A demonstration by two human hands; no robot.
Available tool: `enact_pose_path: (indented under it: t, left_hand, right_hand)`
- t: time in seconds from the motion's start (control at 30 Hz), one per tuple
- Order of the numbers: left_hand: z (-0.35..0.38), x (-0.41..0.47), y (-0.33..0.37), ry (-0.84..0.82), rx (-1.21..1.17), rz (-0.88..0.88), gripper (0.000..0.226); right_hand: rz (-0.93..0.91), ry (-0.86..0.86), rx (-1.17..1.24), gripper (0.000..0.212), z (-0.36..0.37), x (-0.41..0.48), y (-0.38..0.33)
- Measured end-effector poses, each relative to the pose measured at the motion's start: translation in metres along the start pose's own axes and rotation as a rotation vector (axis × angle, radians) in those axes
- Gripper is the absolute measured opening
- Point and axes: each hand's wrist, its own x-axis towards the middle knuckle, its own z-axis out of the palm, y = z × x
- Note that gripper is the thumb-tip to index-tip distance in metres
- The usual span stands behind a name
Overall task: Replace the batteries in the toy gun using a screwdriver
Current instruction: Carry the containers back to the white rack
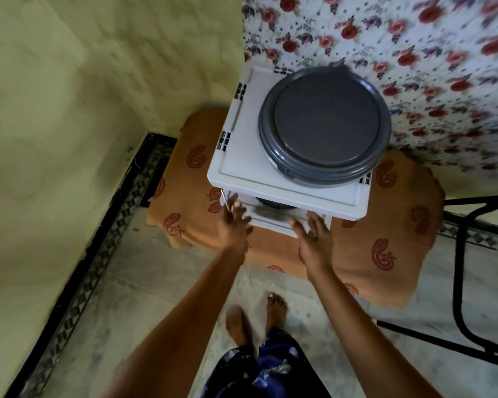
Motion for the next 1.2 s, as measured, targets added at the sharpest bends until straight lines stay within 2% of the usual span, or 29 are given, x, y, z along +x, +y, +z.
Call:
enact_pose_path:
  t: [0.07,0.13,0.23,0.3,0.4,0.5,0.6,0.73,0.83,0.93,1.2]
  left_hand:
    - [-0.012,-0.013,-0.007,0.027,0.193,0.036,0.021]
    - [-0.031,-0.037,-0.002,-0.037,0.335,0.008,0.016]
    - [-0.055,-0.077,0.016,-0.115,0.341,-0.021,0.016]
    - [-0.059,-0.095,0.037,-0.100,0.280,-0.064,0.023]
    - [-0.058,-0.104,0.066,-0.073,0.157,0.004,0.037]
    - [-0.056,-0.096,0.094,-0.057,0.076,0.107,0.048]
    - [-0.039,-0.077,0.118,0.043,0.175,0.218,0.044]
    - [-0.012,-0.047,0.137,0.173,0.305,0.322,0.025]
    - [0.009,-0.022,0.145,0.264,0.388,0.368,0.019]
    - [0.025,-0.010,0.151,0.272,0.457,0.413,0.017]
    - [0.026,0.016,0.133,0.226,0.841,0.567,0.013]
  right_hand:
    - [-0.025,-0.028,-0.026,0.047,-0.003,-0.024,0.003]
    - [-0.068,-0.079,-0.016,0.042,-0.007,-0.050,-0.006]
    - [-0.173,-0.133,0.017,0.033,-0.015,-0.081,-0.029]
    - [-0.264,-0.135,0.038,0.028,-0.020,-0.094,-0.051]
    - [-0.447,-0.080,0.024,0.024,-0.029,-0.095,-0.088]
    - [-0.726,0.080,-0.107,0.024,-0.040,-0.086,-0.131]
    - [-0.883,0.180,-0.327,0.043,-0.047,-0.065,-0.160]
    - [-0.833,0.119,-0.735,0.057,-0.048,-0.027,-0.170]
    - [-0.825,0.088,-0.910,0.065,-0.048,0.001,-0.169]
    - [-0.792,0.042,-0.955,0.069,-0.048,0.015,-0.159]
    - [-0.808,0.138,-0.959,0.064,-0.043,0.021,-0.146]
